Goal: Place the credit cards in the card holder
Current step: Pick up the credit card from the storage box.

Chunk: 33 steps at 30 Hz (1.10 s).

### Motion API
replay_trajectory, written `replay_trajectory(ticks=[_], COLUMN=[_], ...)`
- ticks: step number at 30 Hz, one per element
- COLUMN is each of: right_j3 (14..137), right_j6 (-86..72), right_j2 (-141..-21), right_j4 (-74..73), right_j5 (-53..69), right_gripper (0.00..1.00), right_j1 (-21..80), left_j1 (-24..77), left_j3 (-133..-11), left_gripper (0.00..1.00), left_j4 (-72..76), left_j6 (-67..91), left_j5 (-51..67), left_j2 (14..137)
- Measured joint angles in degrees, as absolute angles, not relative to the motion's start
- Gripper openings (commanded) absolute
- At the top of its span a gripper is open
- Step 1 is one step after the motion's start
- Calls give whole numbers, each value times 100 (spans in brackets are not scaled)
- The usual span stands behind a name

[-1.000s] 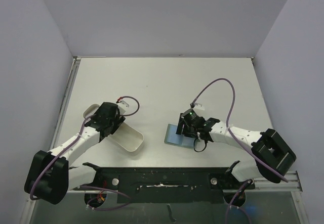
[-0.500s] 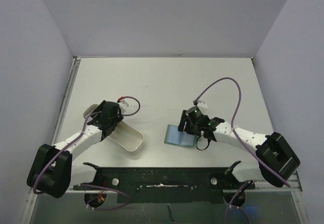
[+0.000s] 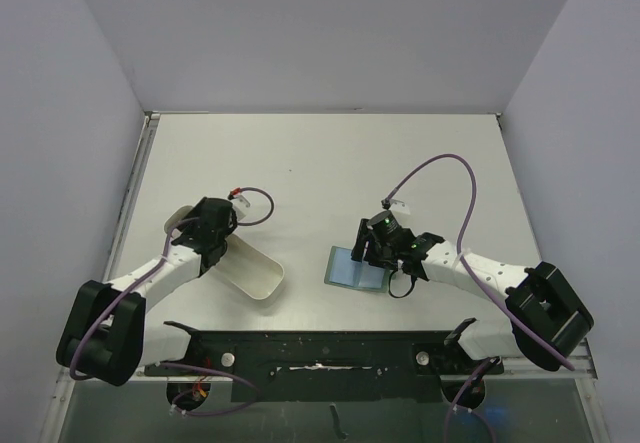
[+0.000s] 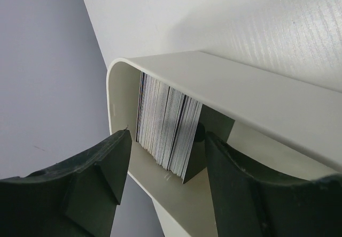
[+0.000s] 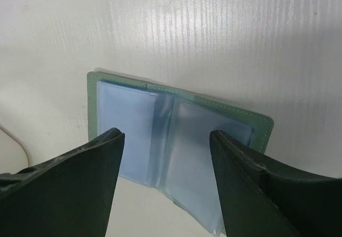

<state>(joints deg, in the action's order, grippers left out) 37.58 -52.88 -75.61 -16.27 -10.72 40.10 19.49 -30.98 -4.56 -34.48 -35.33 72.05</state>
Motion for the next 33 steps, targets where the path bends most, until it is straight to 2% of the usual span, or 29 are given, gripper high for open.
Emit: replay_trajectory(ticks=[9, 14, 20, 28, 33], right_j3=[3743, 3712, 3701, 3688, 3684], right_j6=[-5288, -5290, -5290, -5288, -5290], right_j2=[-7561, -7542, -7537, -7485, -7395], right_j4=[-1632, -1629, -1629, -1632, -1636], right_j5=[-1046, -1046, -1046, -1046, -1048], right_gripper=[66, 66, 66, 66, 66], right_j1=[4010, 4010, 4007, 4005, 4005], left_j1=[1894, 1894, 1890, 1892, 1892], left_j3=[-3100, -3122, -3232, -3446, -3618], left_gripper=[41, 30, 24, 0, 0], left_j4=[-460, -521, -655, -1024, -1365], left_j6=[-3476, -3465, -3463, -3350, -3238], left_j5=[-3444, -3358, -3269, -3107, -2965], left_j2=[7317, 7332, 7406, 7411, 7432])
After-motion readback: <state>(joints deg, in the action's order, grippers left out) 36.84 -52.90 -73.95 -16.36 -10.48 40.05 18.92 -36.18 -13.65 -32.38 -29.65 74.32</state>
